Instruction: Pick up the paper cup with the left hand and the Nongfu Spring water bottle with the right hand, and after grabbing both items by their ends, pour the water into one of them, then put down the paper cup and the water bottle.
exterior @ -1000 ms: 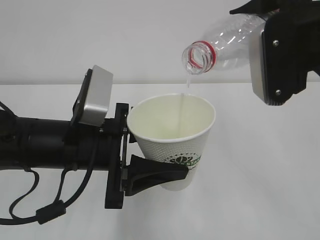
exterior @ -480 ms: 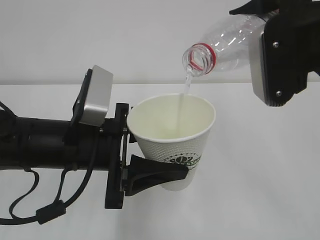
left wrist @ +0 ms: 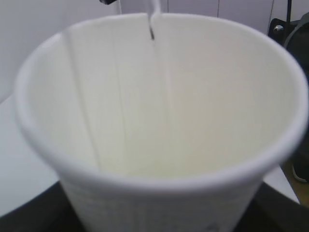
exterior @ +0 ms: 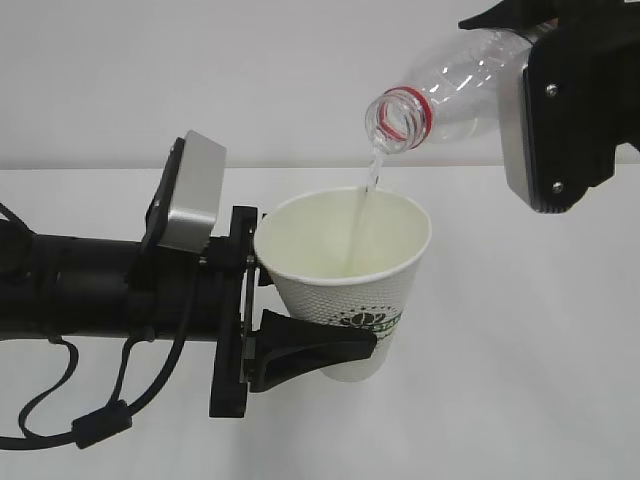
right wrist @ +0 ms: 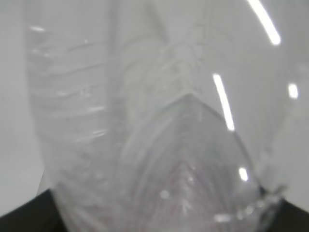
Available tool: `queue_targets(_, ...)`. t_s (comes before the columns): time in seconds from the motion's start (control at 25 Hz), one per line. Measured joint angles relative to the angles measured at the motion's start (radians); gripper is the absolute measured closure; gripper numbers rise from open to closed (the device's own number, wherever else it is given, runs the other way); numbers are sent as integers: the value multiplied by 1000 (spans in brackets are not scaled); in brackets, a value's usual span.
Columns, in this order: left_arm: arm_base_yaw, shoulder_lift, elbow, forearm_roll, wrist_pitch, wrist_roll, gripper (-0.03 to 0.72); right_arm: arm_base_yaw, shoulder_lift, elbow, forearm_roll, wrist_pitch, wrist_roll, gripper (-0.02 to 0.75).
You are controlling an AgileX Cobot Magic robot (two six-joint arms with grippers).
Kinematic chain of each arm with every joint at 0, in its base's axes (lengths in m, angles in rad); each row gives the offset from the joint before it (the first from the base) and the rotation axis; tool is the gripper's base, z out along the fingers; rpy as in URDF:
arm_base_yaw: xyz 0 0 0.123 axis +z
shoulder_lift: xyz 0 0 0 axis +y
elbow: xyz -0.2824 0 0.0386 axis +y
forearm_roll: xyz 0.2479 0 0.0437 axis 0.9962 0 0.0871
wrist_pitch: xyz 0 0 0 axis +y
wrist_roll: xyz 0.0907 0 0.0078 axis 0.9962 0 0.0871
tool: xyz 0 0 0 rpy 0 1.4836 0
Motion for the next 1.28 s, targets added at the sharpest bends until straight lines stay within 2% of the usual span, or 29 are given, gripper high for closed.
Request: queue_targets(1.28, 0, 0, 0, 0, 0, 0, 187, 0, 0, 0, 0, 3, 0, 268)
